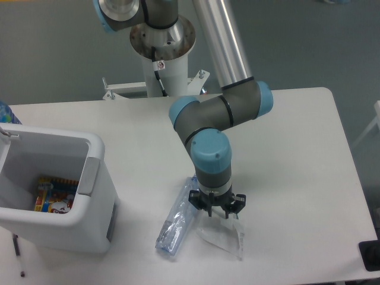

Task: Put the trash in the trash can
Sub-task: 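Close the gripper on the clear plastic bag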

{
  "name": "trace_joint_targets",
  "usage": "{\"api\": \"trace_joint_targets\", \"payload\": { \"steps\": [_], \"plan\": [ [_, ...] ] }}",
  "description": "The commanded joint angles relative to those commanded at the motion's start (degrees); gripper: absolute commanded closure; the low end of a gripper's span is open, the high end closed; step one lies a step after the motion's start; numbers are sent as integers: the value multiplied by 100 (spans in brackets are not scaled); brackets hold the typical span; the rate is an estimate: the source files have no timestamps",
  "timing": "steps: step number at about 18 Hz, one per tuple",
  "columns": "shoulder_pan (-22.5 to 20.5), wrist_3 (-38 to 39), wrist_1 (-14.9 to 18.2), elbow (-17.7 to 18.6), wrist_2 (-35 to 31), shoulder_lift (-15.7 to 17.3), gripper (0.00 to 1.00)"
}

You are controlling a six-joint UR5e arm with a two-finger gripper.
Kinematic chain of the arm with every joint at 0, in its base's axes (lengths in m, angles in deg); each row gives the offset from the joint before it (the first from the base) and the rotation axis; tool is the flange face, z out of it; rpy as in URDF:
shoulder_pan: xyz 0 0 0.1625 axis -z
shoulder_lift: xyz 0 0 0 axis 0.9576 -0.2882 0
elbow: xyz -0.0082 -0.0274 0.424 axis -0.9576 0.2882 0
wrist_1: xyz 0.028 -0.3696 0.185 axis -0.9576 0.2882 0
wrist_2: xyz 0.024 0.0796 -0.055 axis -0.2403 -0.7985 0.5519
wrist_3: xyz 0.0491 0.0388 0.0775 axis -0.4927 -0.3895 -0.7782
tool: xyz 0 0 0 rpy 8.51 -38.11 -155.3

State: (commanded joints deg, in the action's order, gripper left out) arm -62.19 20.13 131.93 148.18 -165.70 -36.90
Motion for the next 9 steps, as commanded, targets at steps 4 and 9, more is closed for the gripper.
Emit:
{"api": "trace_joint_targets", "payload": {
  "steps": [4,9],
  "plan": [
    [0,-9,0,9,9,44,100],
    [9,227,-9,-113,26,149,100]
  ]
}}
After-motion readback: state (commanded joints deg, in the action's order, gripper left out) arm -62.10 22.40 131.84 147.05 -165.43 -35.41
